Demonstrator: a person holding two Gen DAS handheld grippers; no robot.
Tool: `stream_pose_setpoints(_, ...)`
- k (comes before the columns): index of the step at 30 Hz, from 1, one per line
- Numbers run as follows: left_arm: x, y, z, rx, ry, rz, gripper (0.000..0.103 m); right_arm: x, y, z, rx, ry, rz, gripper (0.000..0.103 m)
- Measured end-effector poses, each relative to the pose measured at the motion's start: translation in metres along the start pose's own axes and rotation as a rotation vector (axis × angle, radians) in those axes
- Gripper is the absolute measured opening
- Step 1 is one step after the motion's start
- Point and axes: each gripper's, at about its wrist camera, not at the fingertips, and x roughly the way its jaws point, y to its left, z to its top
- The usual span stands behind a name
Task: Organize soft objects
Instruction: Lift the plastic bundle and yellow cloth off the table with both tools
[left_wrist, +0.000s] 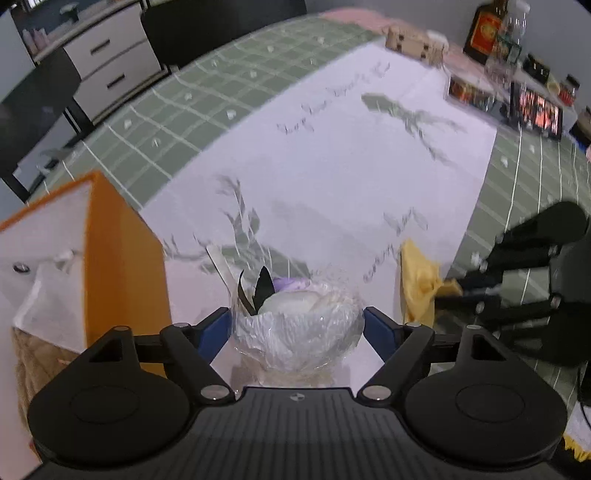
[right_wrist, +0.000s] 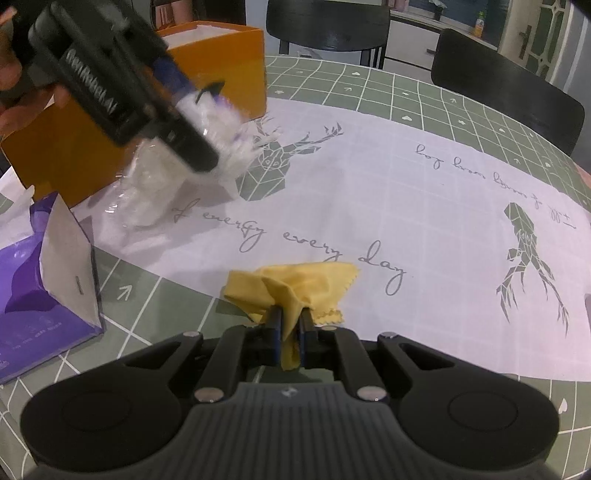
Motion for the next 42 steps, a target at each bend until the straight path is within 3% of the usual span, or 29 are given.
stream_pose_setpoints(6,0.027,-0.019,-0.014,0.083,0.106,0.006,0.095,0.001,0.0,0.0,-0.002,0.0,0.0,0.01)
stream_pose_setpoints(10,0.028,-0.022,-0.014,0.104,0.12,0.007,0.096,0.001,0.0,0.001,-0.004,0.003,0.003,0.013)
stream_pose_setpoints(14,0.019,-0.011,-0.006,0.009,0.117,-0.062,0.096,0.002,0.001,0.001,-0.007,0.004,0.002,0.013)
stream_pose_setpoints(19,-0.008,0.011,0.006,-0.151,0.015,-0.171,0.097,0.002,0.002,0.0,-0.007,0.005,0.002,0.013)
stream_pose_setpoints(22,-0.015,0.02,0.01,-0.208,0.009,-0.162,0.097,0.002,0.002,0.0,-0.007,0.005,0.002,0.013)
stream_pose_setpoints(26,-0.012,0.003,0.001,-0.067,0.108,-0.127,0.097,0.002,0.003,0.001,-0.007,0.005,0.002,0.014)
stream_pose_setpoints(29,-0.005,-0.015,-0.006,0.049,0.14,-0.104,0.097,0.003,0.003,0.0,-0.01,0.006,0.001,0.014)
stream_pose_setpoints(36,0.03,-0.036,-0.018,0.14,0.231,-0.034,0.097,0.003,0.003,0.0,-0.008,-0.002,0.002,0.015)
stream_pose_setpoints(37,0.034,-0.037,-0.018,0.146,0.237,-0.025,0.097,0.002,0.003,-0.001,-0.011,-0.006,-0.001,0.025)
stream_pose_setpoints(38,0.037,-0.037,-0.018,0.146,0.243,-0.026,0.097,0.003,0.004,-0.001,-0.014,-0.013,-0.006,0.046)
stream_pose_setpoints(39,0.04,-0.037,-0.019,0.145,0.246,-0.028,0.097,0.003,0.003,-0.002,-0.011,-0.018,-0.016,0.055)
stream_pose_setpoints(42,0.045,-0.037,-0.019,0.143,0.247,-0.007,0.085,0.007,0.001,-0.004,0.006,-0.027,0.0,0.062)
